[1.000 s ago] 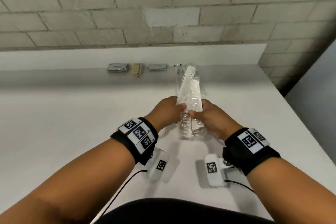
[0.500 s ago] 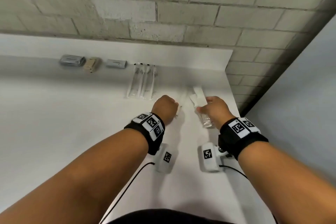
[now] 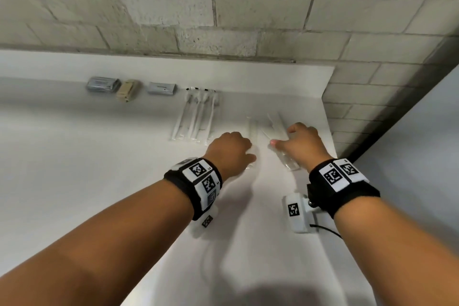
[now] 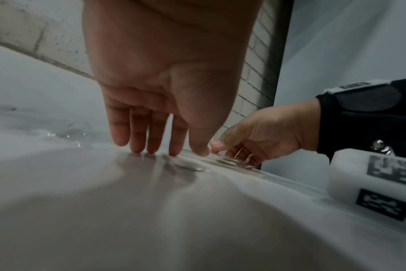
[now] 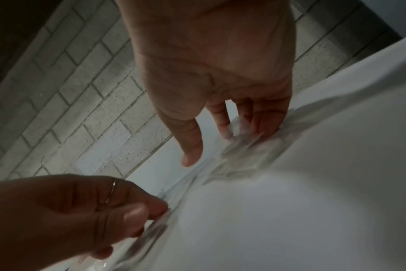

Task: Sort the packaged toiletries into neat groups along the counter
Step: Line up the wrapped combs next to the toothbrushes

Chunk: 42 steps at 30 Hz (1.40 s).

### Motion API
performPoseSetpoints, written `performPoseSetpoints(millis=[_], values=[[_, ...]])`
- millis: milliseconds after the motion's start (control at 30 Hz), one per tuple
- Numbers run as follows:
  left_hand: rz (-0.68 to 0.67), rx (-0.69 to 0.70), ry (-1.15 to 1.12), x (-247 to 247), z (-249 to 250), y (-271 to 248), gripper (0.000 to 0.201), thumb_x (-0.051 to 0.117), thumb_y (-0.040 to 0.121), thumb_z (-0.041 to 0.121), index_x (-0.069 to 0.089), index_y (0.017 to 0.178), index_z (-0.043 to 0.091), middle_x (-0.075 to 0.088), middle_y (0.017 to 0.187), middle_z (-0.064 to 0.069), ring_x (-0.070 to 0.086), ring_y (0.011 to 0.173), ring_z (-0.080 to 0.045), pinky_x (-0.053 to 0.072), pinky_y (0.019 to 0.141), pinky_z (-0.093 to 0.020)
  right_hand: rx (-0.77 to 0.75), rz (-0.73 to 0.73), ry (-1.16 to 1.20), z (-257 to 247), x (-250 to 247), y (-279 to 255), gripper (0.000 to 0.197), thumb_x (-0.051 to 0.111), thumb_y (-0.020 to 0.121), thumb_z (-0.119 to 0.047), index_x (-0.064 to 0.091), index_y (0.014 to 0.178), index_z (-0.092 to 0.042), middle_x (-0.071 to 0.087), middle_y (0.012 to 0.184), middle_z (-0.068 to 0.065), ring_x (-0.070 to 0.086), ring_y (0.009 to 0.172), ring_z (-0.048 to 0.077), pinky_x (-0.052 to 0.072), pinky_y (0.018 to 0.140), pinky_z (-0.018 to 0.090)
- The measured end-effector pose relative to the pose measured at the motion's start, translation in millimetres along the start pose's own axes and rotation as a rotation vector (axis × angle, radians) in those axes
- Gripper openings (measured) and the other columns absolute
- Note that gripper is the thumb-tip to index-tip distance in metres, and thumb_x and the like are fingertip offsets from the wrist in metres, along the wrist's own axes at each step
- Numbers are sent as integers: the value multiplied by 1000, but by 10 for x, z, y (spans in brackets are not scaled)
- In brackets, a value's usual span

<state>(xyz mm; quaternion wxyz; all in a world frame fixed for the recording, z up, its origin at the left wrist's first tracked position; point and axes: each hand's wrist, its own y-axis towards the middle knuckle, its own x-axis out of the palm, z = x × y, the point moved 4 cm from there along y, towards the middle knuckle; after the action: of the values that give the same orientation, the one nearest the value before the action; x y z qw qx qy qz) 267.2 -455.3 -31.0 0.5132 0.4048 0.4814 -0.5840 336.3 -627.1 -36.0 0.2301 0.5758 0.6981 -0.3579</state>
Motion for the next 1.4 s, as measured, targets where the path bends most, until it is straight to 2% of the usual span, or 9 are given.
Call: performPoseSetpoints(millis=[367, 500, 600, 700, 800, 1000, 1133, 1267, 1400], values=[[-96, -488, -258, -72, -52, 90, 39, 55, 78, 10, 46, 115, 4, 59, 113, -11, 61, 93, -26, 48, 68, -27, 31, -37, -243, -8, 29, 59, 67, 80, 69, -38, 50, 122, -11, 56, 124, 13, 57, 111, 32, 48, 86, 35], [-41, -429, -304, -78, -56, 90, 36, 58, 81, 8, 47, 115, 3, 60, 116, -13, 62, 100, -27, 47, 72, -29, 42, -29, -27, 52, -67, 50, 57, 78, 75, -27, 51, 122, -12, 62, 112, 10, 65, 91, 27, 49, 73, 30], [40, -287, -317, -88, -15, -4, 40, 65, 82, 29, 50, 114, 8, 56, 113, -8, 60, 100, -27, 46, 76, -31, 4, 29, 116, 77, -146, -5, 54, 75, 76, -34, 53, 121, -16, 62, 110, 9, 68, 81, 28, 56, 77, 37], [42, -79, -32, -69, 69, -114, 26, 51, 91, 26, 58, 109, 9, 53, 112, -8, 57, 101, -29, 46, 78, -34, -58, 125, -97, 2, -290, -96, 33, 70, 78, -39, 61, 99, -15, 64, 103, 9, 64, 90, 28, 50, 75, 31], [-9, 65, 176, 3, 97, -191, 23, 44, 86, 6, 56, 106, 7, 52, 117, -9, 53, 102, -29, 42, 73, -32, 27, -21, -412, -56, -241, -272, 44, 71, 75, -49, 60, 97, -12, 60, 91, 6, 62, 96, 28, 44, 72, 29], [-53, 49, 143, 83, 76, -228, 26, 43, 86, 5, 50, 110, 8, 49, 122, -4, 49, 106, -27, 45, 71, -34, 202, -114, -469, -20, -26, -273, 54, 75, 77, -35, 57, 116, -3, 64, 117, 12, 62, 108, 29, 48, 84, 30], [-49, 62, 151, 87, 73, -235, 24, 45, 87, 7, 51, 111, 8, 49, 121, -6, 50, 105, -27, 44, 70, -34, 259, -80, -303, -25, 11, -265, 72, 78, 74, -24, 37, 129, -3, 59, 126, 11, 57, 116, 29, 46, 90, 31], [-63, 68, 165, 46, 73, -233, 24, 48, 88, 9, 52, 112, 8, 49, 120, -7, 51, 106, -29, 45, 73, -35, 216, -112, -315, -75, -10, -304, 73, 74, 76, -16, 29, 132, -1, 58, 119, 13, 59, 108, 30, 44, 80, 29], [-78, 75, 186, 36, 49, -196, 29, 52, 91, 17, 51, 119, 9, 48, 125, -7, 51, 111, -28, 44, 75, -34, 119, -110, -165, -71, -107, -338, 40, 64, 77, 0, 44, 109, -13, 56, 95, 9, 56, 82, 26, 41, 60, 25]])
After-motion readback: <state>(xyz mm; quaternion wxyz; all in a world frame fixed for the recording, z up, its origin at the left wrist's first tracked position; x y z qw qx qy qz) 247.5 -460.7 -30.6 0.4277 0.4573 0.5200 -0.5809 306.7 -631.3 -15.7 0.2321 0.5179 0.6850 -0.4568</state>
